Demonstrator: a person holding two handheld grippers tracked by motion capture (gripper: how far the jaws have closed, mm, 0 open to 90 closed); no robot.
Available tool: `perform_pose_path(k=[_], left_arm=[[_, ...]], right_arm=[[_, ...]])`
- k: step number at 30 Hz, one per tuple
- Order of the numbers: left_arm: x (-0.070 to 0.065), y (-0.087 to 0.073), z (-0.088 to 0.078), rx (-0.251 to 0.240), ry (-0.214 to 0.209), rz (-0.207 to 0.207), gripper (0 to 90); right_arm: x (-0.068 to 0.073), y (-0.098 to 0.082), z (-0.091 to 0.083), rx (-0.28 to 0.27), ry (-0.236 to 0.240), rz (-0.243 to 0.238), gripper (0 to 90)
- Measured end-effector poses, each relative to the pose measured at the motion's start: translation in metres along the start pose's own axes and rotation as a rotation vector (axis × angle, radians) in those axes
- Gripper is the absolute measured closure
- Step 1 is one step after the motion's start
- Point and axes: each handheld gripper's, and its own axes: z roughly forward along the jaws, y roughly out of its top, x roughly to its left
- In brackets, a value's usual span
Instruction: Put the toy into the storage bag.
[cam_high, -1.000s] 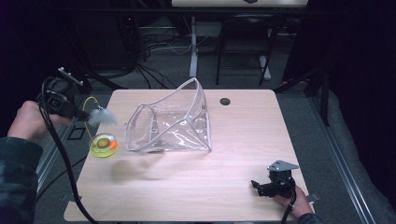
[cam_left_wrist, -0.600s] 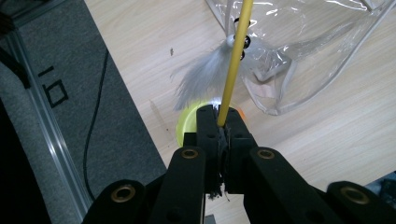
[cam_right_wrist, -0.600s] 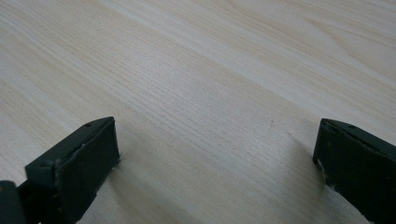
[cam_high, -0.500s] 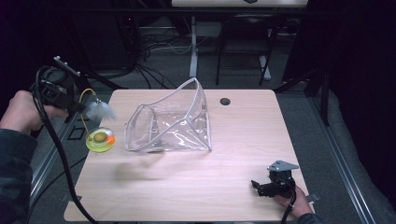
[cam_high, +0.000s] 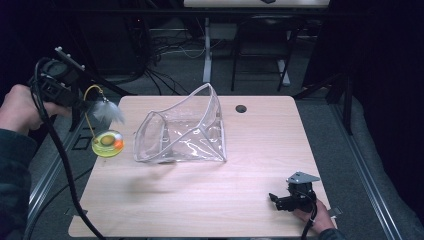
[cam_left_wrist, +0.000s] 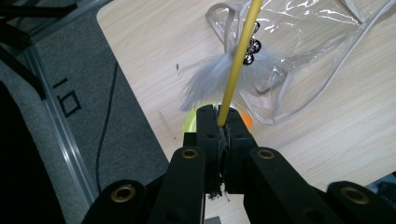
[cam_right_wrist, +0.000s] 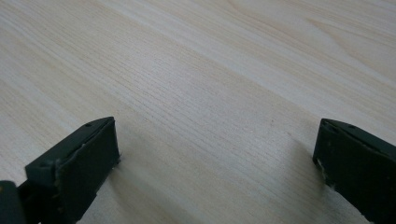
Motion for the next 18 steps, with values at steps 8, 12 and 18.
perform_pose_path(k=[8,12,18], left_arm=[[-0.004,0.010,-0.006,0.000,0.003,0.009,88.0],[-0.005,0.015,-0.010,0.005,0.006,0.020,88.0],[-0.006,0.020,-0.016,0.003,0.004,0.020,87.9]], right_arm=[[0.000,0.000,0.000,-0.001,0.000,0.000,0.0],[0.000,0.000,0.000,-0.001,-0.001,0.000,0.0],[0.000,0.000,0.000,0.000,-0.001,0.000,0.0]])
